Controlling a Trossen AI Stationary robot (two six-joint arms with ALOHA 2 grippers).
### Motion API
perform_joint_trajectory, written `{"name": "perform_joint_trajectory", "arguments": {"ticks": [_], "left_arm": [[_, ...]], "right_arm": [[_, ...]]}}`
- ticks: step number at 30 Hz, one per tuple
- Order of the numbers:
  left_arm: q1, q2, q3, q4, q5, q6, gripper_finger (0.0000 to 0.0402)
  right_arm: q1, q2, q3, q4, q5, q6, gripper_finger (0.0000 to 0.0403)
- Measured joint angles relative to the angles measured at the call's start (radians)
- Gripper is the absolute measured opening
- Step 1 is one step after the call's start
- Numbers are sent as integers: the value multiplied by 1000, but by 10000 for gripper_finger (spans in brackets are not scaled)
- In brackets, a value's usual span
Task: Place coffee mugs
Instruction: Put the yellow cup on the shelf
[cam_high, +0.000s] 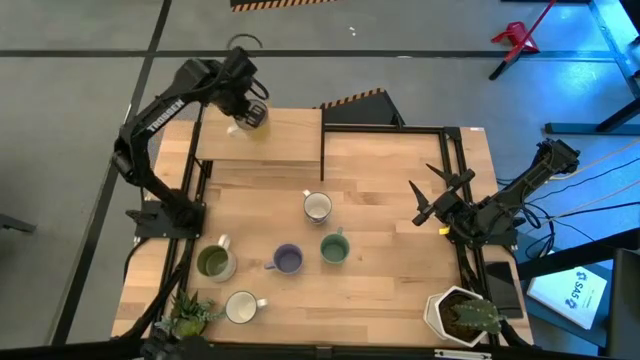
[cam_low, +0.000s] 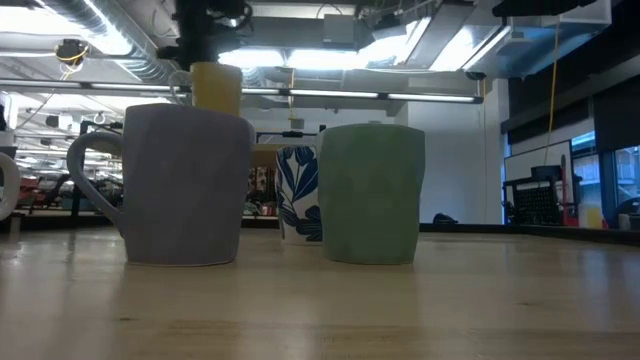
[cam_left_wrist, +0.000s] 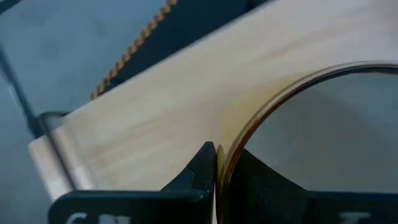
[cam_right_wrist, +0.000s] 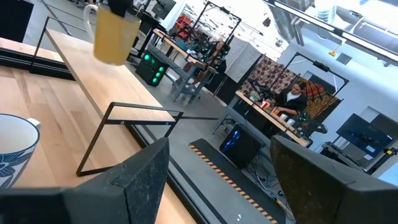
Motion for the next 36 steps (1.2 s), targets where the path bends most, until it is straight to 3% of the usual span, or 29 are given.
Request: {"name": "perform_joint_trajectory", "arguments": {"ticks": [18,36], "left_arm": [[290,0,-1,-9,-18,56,19],[317,113,-2,38,30,100,19]], "right_arm": [[0,0,0,-22,0,0,271],[0,0,0,-23,0,0,271]]}}
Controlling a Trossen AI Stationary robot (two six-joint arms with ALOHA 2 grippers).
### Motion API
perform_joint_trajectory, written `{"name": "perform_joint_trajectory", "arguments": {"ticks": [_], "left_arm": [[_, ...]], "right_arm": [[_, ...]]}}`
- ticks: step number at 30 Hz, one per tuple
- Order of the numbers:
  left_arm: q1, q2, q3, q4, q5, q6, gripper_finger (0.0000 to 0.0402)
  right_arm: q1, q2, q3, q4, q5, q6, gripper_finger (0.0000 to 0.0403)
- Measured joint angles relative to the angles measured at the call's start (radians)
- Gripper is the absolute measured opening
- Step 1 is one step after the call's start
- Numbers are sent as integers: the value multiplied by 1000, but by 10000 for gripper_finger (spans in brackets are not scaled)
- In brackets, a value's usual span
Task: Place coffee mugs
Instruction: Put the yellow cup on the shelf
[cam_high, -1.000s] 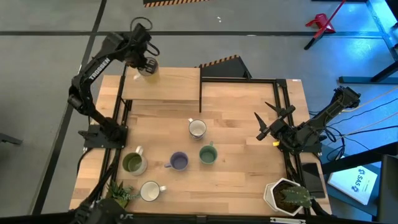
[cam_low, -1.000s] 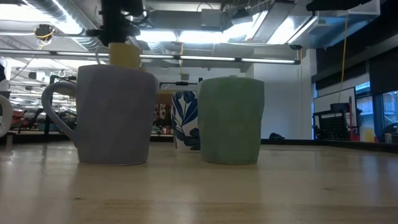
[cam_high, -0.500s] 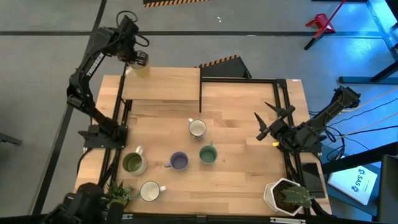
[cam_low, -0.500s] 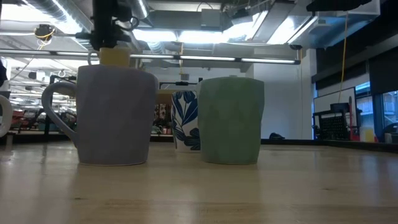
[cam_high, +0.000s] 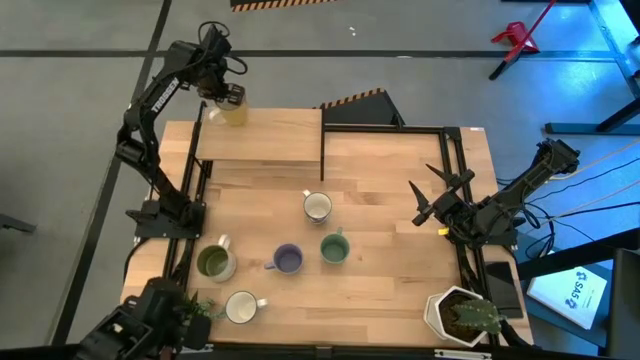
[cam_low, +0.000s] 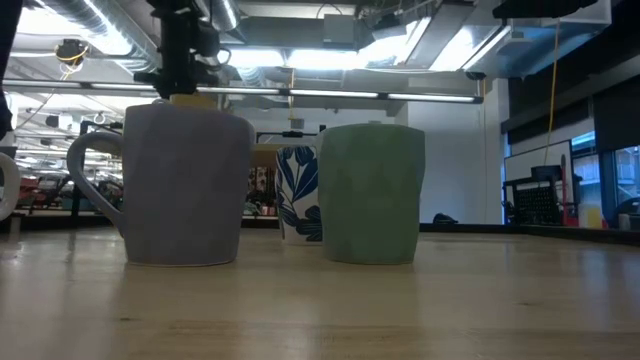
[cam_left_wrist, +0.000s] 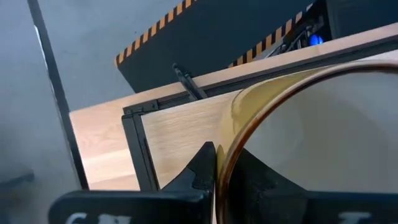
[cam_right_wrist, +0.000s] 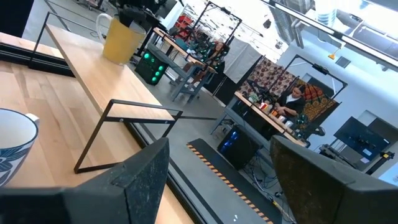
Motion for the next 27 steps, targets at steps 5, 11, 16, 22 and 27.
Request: {"name": "perform_joint_trajectory", "arguments": {"ticks": [5,11,16,22,27], "left_arm": [[0,3,0,0,21,45,19],[-2,3,0,-21,66,62,19],[-1,3,0,-36,104,102,19],[-10,3,0,-37,125,106,23],[-16,3,0,-36,124,109,62]], "right_arm": [[0,0,0,0,0,20,271],[0,0,0,-9,0,21,271],[0,0,0,-24,0,23,271],[0,0,0,-32,0,23,271],[0,0,0,-31,-1,23,271]]}}
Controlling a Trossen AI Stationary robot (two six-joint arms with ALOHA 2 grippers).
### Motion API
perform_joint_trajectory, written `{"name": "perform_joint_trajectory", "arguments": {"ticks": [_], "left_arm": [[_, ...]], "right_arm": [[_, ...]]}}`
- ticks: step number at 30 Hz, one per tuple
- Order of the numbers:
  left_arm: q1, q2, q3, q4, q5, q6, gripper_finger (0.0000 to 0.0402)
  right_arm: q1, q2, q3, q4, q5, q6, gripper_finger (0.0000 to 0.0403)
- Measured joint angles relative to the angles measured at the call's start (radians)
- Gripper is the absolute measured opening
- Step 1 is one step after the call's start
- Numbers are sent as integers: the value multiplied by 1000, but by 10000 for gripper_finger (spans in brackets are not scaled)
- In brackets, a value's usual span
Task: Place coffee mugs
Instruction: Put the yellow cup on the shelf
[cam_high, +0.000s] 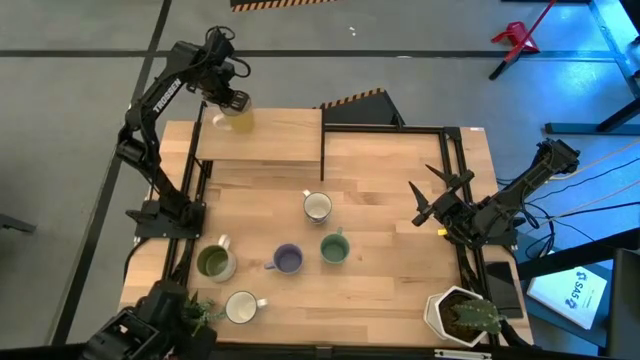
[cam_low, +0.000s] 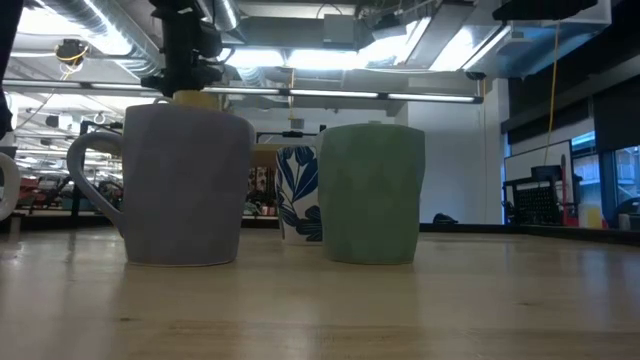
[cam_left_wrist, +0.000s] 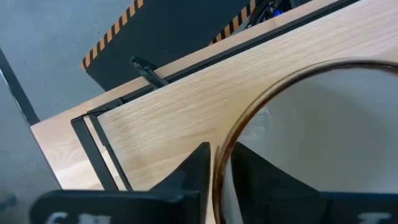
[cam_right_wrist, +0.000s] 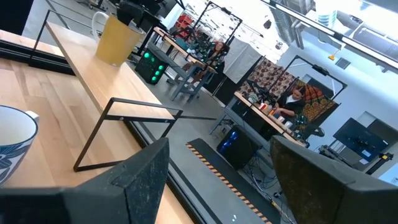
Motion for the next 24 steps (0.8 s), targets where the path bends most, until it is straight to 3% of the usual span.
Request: {"name": "perform_joint_trajectory", "arguments": {"ticks": [11,24], "left_arm": [[0,0,0,15,-2,56,98],[0,-21,0,24,0,123,170]], "right_arm": [[0,0,0,1,-50,7,271],[0,0,0,-15,-52,21,271]]}}
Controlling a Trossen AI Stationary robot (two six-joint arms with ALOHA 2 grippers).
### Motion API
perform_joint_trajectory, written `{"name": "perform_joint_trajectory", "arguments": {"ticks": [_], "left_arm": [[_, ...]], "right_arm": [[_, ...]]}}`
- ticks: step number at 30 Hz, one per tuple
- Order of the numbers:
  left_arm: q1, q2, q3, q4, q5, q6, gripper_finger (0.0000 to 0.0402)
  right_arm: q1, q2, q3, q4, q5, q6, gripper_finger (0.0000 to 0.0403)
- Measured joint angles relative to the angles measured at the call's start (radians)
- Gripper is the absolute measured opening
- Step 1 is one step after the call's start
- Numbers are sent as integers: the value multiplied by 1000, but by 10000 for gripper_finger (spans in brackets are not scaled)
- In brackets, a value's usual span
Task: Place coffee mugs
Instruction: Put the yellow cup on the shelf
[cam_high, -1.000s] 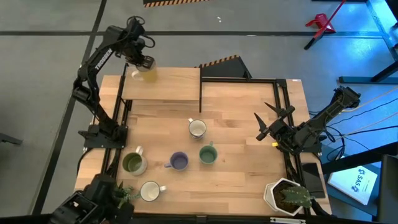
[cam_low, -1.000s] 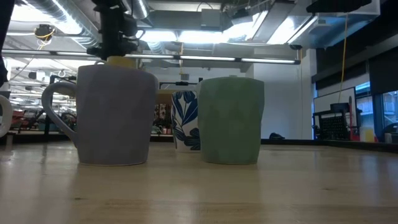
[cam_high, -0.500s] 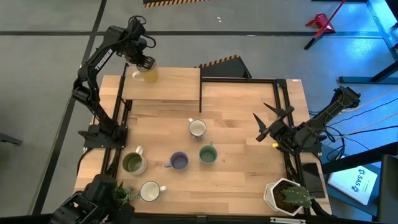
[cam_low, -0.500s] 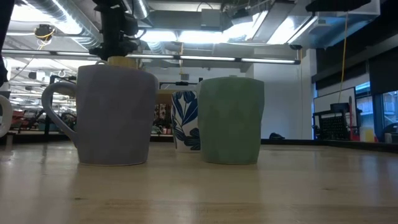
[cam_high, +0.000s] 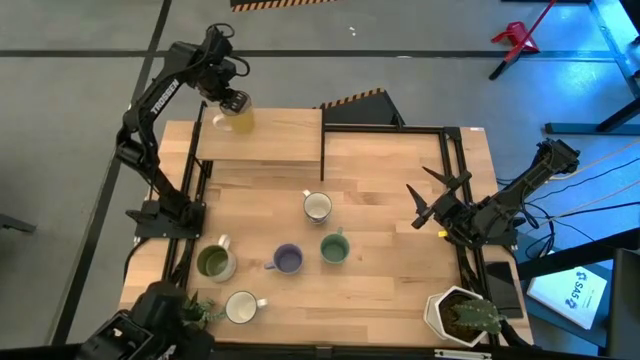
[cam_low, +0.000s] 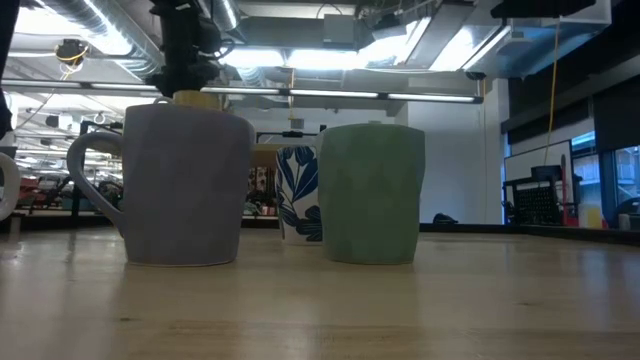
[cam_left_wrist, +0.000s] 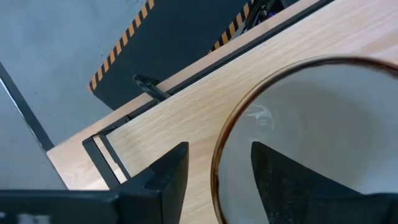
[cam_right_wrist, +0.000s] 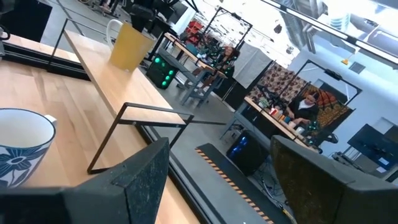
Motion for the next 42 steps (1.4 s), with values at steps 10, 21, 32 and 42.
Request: {"name": "perform_joint_trajectory", "arguments": {"ticks": [10,21,32,42], "left_arm": [[-1,-42,0,5,0,-16,172],[-32,-101,0,61,-4,-24,173],[-108,-144,0,92,-2,-62,173],[-250,-199,0,181,20,-119,125]], "right_arm": [[0,0,0,-6,0,1,271],[0,0,0,-6,-1,1,271],[0,0,0,-6,-1,1,271],[0,0,0,-6,-1,1,271]]}}
